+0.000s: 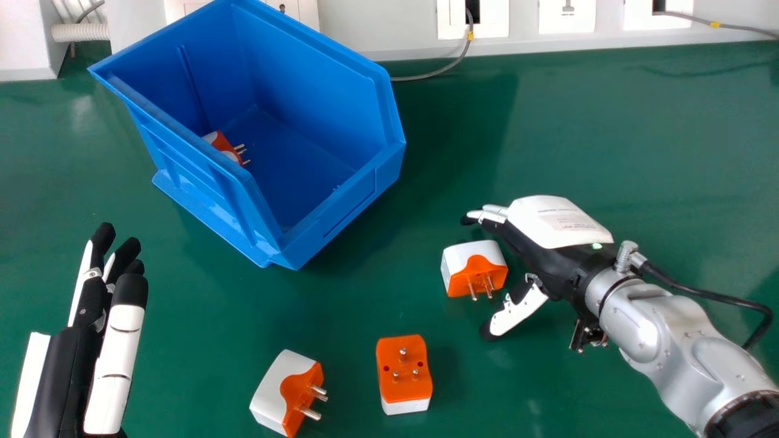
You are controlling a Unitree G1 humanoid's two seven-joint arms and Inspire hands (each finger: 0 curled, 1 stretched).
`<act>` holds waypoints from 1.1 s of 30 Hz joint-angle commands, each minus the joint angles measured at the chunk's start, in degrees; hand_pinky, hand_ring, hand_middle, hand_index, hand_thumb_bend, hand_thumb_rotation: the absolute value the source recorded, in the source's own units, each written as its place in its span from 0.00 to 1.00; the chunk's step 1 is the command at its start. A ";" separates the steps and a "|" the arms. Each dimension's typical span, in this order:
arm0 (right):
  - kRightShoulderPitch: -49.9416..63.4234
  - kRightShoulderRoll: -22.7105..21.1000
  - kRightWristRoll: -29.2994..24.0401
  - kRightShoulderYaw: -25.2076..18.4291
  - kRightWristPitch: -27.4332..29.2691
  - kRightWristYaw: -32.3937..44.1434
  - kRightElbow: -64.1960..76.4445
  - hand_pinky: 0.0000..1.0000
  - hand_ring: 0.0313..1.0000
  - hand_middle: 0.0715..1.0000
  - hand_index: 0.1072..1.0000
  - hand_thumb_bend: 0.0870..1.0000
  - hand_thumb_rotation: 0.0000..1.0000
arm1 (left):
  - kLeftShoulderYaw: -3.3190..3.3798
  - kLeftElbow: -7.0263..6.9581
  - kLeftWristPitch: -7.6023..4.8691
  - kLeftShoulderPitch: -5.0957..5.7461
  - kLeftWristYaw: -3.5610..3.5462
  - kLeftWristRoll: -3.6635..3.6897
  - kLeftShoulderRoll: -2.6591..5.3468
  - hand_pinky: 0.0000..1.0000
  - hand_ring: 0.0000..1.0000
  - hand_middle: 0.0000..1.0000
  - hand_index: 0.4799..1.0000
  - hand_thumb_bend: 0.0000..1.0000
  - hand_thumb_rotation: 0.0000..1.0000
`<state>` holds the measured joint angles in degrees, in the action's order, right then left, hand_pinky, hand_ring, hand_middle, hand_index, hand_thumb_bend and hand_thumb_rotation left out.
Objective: Pick all objects and put in blue box
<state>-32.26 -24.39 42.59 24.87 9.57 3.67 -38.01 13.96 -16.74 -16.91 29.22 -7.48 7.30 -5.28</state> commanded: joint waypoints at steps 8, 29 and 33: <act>-3.36 0.53 -0.07 1.39 0.93 -0.40 -3.35 0.78 0.87 0.90 0.84 0.73 0.21 | 0.50 -1.00 -1.22 0.20 -0.07 0.09 -0.31 0.96 0.96 0.96 0.96 0.69 0.92; -7.75 1.95 1.70 5.98 1.61 -0.98 -10.58 0.76 0.85 0.86 0.78 0.71 0.17 | 0.28 -2.37 0.58 -0.13 0.00 0.10 -0.41 0.96 0.96 0.96 0.96 0.69 0.92; -8.52 2.37 2.00 6.93 0.91 -1.26 -11.58 0.74 0.83 0.84 0.76 0.70 0.15 | 0.27 -2.91 1.04 0.13 0.03 0.27 -0.30 0.96 0.96 0.96 0.96 0.68 0.92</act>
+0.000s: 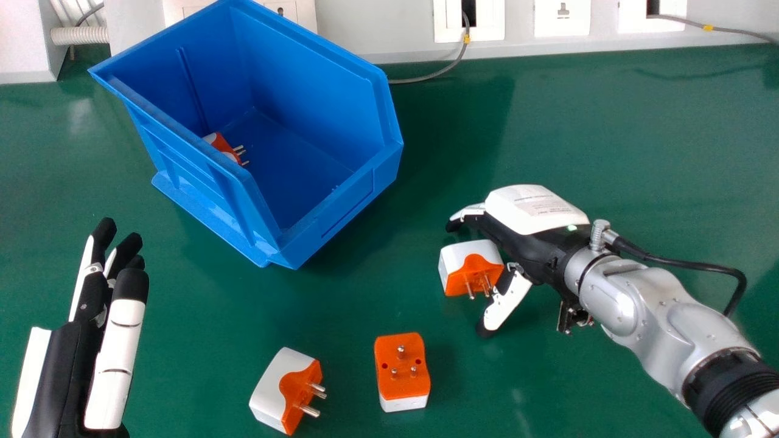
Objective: Pick all objects and put in blue box
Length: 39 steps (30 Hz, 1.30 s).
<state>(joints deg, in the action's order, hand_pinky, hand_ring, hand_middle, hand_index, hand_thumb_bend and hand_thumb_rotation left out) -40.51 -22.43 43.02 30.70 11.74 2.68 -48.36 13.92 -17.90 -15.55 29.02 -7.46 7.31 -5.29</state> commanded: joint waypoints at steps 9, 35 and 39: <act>-0.17 0.99 2.56 2.53 -3.25 -3.20 -1.18 0.56 0.64 0.68 0.66 0.64 0.10 | 0.30 -2.49 -0.11 1.02 0.16 0.29 0.08 0.96 0.96 0.96 0.96 0.68 0.93; 0.81 1.87 2.53 3.06 -3.34 -11.05 -2.66 0.37 0.42 0.49 0.46 0.47 0.01 | 0.07 -5.42 2.16 2.74 0.77 -0.13 0.46 0.96 0.96 0.95 0.96 0.68 0.93; 0.93 2.32 1.59 2.13 -4.02 -10.32 -2.52 0.36 0.42 0.49 0.45 0.46 0.00 | 0.08 -5.31 2.13 2.84 0.66 -0.14 0.40 0.96 0.96 0.95 0.96 0.68 0.93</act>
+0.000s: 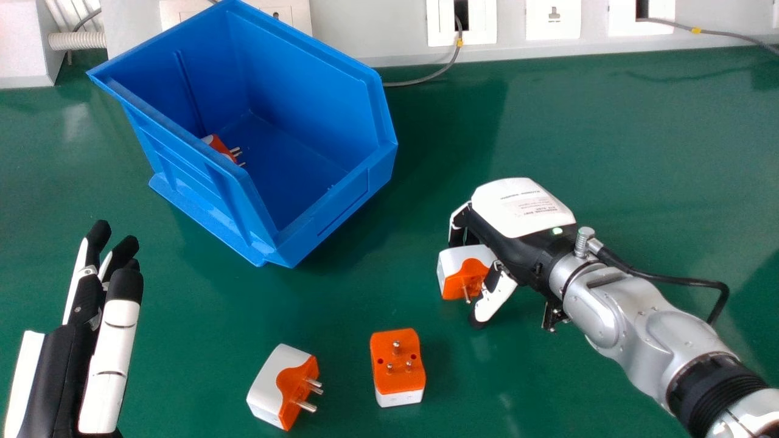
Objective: Pick all objects and put in blue box
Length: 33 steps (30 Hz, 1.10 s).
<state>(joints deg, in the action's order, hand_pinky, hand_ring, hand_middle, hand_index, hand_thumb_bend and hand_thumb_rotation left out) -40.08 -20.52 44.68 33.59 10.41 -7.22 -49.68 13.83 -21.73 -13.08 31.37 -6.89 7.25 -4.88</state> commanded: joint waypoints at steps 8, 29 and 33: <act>0.42 0.57 -0.99 -1.10 -4.05 1.88 0.35 0.35 0.41 0.49 0.45 0.45 0.00 | -0.16 -2.11 0.28 0.78 0.21 -0.20 0.02 0.96 0.96 0.95 0.96 0.68 0.93; 0.60 0.50 -1.31 -1.34 -3.92 4.73 0.94 0.35 0.41 0.49 0.44 0.45 0.00 | 0.15 -2.46 0.67 1.00 -0.46 0.01 -0.29 0.96 0.96 0.95 0.95 0.70 0.92; 0.50 -0.05 0.03 -0.45 -3.74 4.18 1.46 0.36 0.42 0.49 0.44 0.45 0.00 | 0.24 -2.37 0.82 0.76 -0.41 -0.17 -0.46 0.96 0.96 0.95 0.95 0.70 0.92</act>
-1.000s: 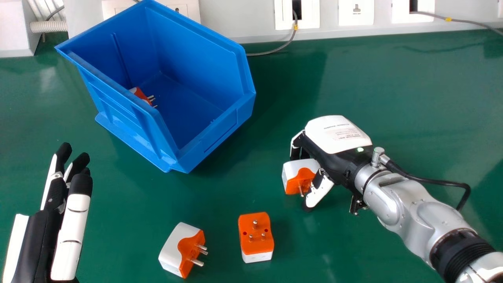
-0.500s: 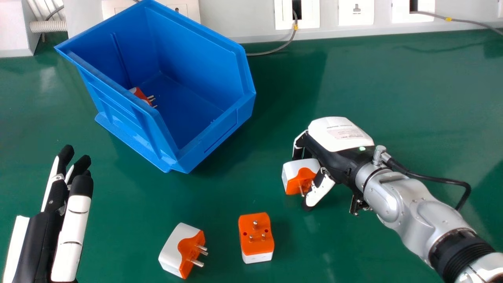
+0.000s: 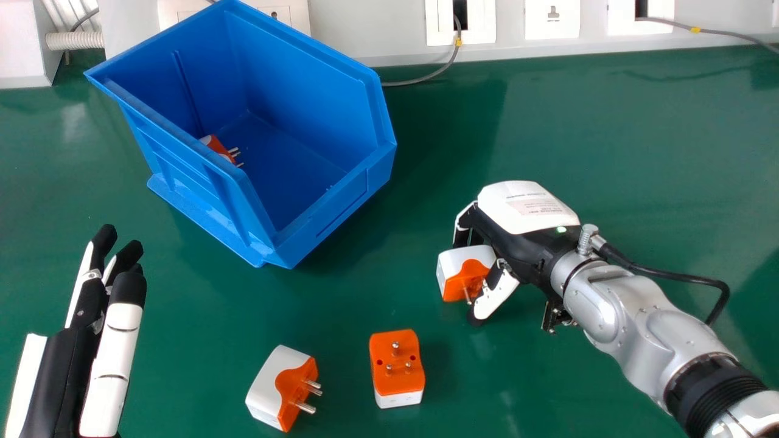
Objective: Pick all objects and put in blue box
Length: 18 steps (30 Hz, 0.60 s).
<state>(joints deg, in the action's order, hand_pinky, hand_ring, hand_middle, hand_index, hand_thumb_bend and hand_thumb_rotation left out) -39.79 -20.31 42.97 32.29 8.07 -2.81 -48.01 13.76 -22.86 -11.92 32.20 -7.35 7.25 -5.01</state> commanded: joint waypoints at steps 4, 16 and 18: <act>0.36 -1.04 3.15 1.53 -1.05 -2.20 0.69 0.35 0.41 0.48 0.45 0.45 0.00 | 0.35 -1.27 -0.36 -0.10 0.02 -0.15 -0.40 0.96 0.96 0.95 0.95 0.70 0.92; 0.43 -0.95 2.87 1.10 -0.47 -3.69 -0.70 0.34 0.42 0.50 0.45 0.44 0.00 | 0.16 -1.30 -0.33 0.23 0.24 -0.37 -0.08 0.96 0.95 0.95 0.95 0.70 0.92; 0.54 -0.88 2.37 0.82 -0.81 -2.60 -0.59 0.34 0.42 0.50 0.45 0.44 0.00 | 0.09 -1.42 -0.32 0.33 0.26 -0.37 0.01 0.96 0.95 0.95 0.95 0.70 0.92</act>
<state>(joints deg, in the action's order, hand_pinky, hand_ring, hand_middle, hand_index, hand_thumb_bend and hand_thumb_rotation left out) -39.57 -20.78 45.02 33.51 8.75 -5.45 -47.59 13.80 -22.87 -11.89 32.30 -7.34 7.12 -5.01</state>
